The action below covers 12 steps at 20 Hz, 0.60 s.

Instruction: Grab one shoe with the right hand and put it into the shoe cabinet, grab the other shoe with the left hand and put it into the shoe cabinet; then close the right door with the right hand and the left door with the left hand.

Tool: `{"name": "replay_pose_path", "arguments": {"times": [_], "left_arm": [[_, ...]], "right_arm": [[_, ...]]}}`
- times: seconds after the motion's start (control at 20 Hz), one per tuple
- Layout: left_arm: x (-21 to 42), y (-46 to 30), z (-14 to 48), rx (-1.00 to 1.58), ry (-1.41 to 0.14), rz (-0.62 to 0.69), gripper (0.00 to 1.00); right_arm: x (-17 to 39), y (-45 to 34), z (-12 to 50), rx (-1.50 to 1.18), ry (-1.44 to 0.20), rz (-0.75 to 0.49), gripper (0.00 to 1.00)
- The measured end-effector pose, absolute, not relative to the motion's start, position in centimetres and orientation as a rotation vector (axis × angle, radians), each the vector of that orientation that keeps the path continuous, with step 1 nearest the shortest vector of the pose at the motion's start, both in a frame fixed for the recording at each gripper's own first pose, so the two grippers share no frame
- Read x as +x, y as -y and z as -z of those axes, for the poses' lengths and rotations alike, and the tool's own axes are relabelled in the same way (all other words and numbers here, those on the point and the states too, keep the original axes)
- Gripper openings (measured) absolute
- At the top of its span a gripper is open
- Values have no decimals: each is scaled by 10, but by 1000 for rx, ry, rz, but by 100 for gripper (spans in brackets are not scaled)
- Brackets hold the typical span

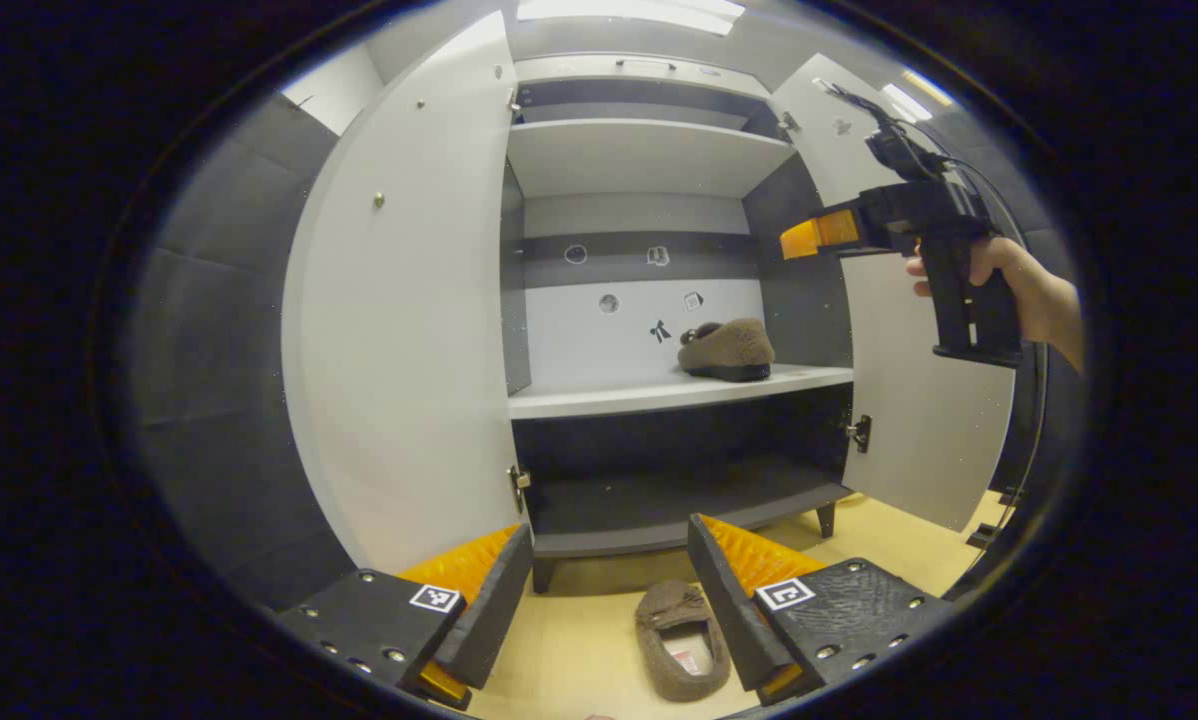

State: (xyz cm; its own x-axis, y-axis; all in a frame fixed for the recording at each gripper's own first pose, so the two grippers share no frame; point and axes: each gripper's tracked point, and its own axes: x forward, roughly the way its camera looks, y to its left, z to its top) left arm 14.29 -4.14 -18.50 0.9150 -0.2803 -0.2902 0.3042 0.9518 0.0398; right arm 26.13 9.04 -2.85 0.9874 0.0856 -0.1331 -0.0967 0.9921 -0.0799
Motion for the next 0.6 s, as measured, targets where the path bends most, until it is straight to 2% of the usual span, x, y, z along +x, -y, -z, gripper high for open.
{"name": "replay_pose_path", "arguments": {"times": [0.15, 0.2, 0.6], "left_arm": [[138, 50, 219, 82, -353, 339, 98], [137, 52, 231, 79, -380, 349, 90], [134, 61, 319, 120, -566, 403, 91]], "right_arm": [[238, -86, 39, -92, -128, -83, 100], [229, -86, 41, -90, -124, -83, 96], [177, -72, 63, -99, -159, -41, 98]]}}
